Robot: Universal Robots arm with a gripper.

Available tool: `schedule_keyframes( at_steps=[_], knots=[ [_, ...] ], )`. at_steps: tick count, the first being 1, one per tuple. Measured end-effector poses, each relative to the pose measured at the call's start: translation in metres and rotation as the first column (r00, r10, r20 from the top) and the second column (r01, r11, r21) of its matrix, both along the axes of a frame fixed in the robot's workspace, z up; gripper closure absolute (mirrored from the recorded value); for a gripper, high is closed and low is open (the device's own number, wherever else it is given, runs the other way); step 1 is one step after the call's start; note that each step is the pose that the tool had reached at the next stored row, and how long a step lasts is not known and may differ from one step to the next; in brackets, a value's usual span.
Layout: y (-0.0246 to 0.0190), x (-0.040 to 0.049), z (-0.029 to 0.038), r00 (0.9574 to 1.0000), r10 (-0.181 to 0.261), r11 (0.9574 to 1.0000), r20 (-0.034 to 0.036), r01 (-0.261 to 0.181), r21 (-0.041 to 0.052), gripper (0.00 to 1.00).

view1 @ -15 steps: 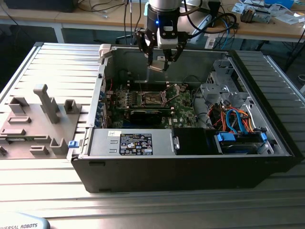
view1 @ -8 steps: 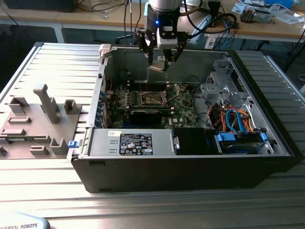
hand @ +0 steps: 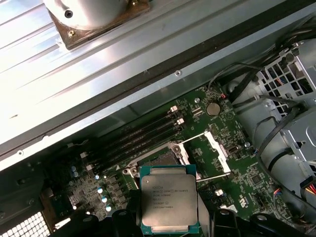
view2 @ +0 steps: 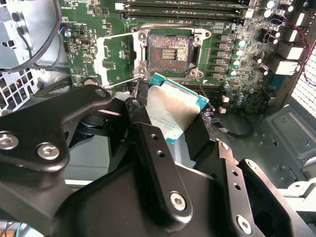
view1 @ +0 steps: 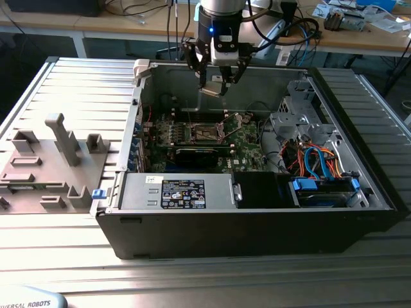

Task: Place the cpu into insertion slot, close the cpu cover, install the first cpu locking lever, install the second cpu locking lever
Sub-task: 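Place the cpu into insertion slot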

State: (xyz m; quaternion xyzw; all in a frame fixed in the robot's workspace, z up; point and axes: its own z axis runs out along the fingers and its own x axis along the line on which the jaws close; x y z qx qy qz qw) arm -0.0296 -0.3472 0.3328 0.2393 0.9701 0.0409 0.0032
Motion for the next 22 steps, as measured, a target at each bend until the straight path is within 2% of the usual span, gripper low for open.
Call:
schedule_keyframes(
  at_steps=[22],
  knots=[
    [0.0000, 0.0000, -0.0002, 0.9993, -0.036, 0.9993, 0.0001, 0.036, -0.0040, 0.46]
  ],
)
